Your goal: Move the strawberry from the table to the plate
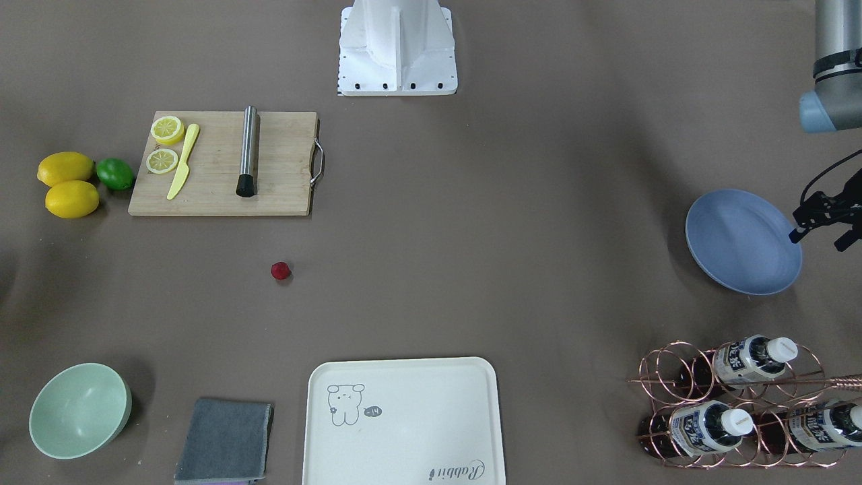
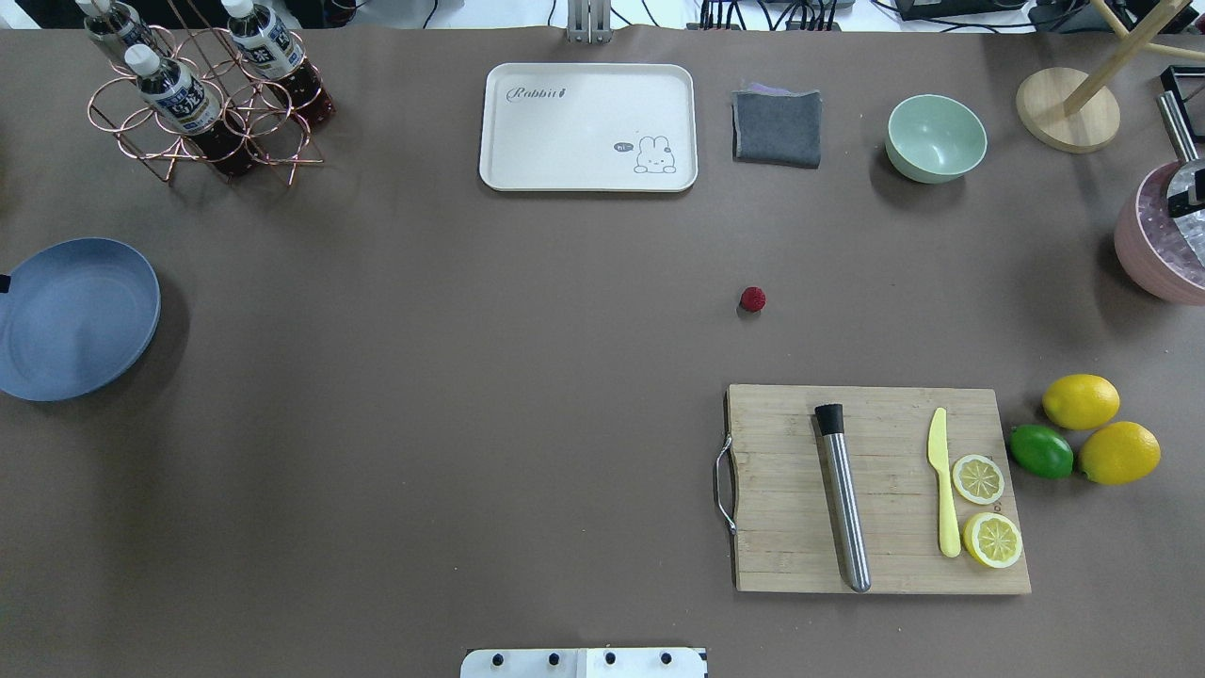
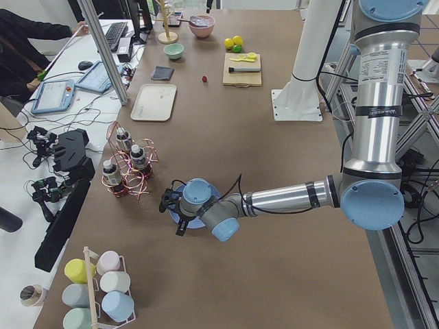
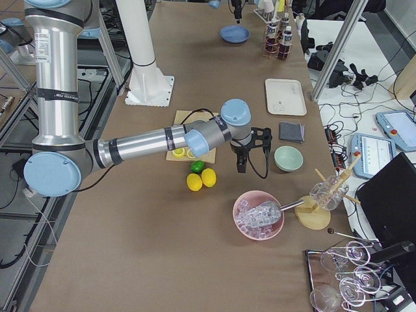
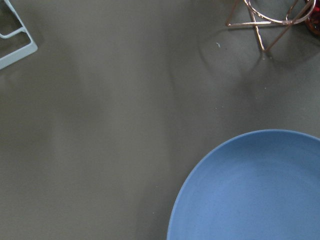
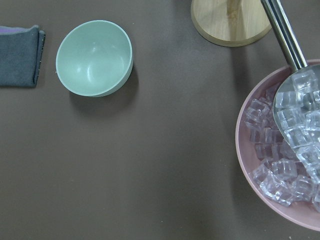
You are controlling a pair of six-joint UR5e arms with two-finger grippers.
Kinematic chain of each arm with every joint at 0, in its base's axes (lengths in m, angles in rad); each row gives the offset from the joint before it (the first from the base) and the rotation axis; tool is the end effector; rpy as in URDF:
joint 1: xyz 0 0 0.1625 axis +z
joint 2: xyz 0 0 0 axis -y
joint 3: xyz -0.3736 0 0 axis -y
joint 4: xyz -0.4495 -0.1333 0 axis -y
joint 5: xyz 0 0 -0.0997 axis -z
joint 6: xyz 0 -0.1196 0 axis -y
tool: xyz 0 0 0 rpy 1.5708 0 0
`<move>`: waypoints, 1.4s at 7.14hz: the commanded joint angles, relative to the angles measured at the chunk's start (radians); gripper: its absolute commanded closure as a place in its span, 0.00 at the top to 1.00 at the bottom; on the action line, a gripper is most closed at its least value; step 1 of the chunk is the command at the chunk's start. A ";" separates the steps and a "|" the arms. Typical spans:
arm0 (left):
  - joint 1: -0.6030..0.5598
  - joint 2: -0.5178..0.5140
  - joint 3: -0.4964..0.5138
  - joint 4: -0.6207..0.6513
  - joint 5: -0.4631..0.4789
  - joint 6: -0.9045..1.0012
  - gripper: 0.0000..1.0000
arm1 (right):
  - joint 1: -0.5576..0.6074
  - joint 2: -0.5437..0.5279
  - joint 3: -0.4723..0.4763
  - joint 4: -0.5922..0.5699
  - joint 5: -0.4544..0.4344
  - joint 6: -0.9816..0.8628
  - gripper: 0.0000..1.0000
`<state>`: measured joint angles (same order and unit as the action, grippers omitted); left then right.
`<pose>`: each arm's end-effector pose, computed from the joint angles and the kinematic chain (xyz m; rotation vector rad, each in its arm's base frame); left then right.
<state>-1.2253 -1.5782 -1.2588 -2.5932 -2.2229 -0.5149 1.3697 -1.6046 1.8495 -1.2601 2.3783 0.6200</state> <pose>0.1356 -0.5561 0.6769 0.3679 0.8533 0.0769 -0.0643 -0.5500 0.4446 0.1672 -0.9293 0.1631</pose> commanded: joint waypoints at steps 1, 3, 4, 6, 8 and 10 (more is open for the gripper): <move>0.038 -0.017 0.062 -0.051 0.014 -0.005 0.90 | -0.017 0.003 0.019 0.001 -0.001 0.038 1.00; 0.038 -0.019 0.081 -0.062 0.014 -0.007 0.71 | -0.024 0.008 0.019 0.001 -0.005 0.040 1.00; 0.038 -0.019 0.082 -0.061 0.012 -0.007 0.58 | -0.029 0.014 0.019 0.001 -0.007 0.040 1.00; 0.038 -0.019 0.081 -0.061 0.009 -0.008 0.00 | -0.040 0.015 0.019 0.001 -0.019 0.040 1.00; 0.053 -0.019 0.069 -0.062 0.002 -0.025 0.00 | -0.040 0.012 0.019 0.001 -0.019 0.040 1.00; 0.021 -0.046 -0.003 -0.013 -0.201 -0.150 0.00 | -0.044 0.020 0.016 -0.001 -0.025 0.038 1.00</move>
<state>-1.1807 -1.6046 -1.2209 -2.6419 -2.2974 -0.5993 1.3287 -1.5890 1.8671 -1.2604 2.3573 0.6594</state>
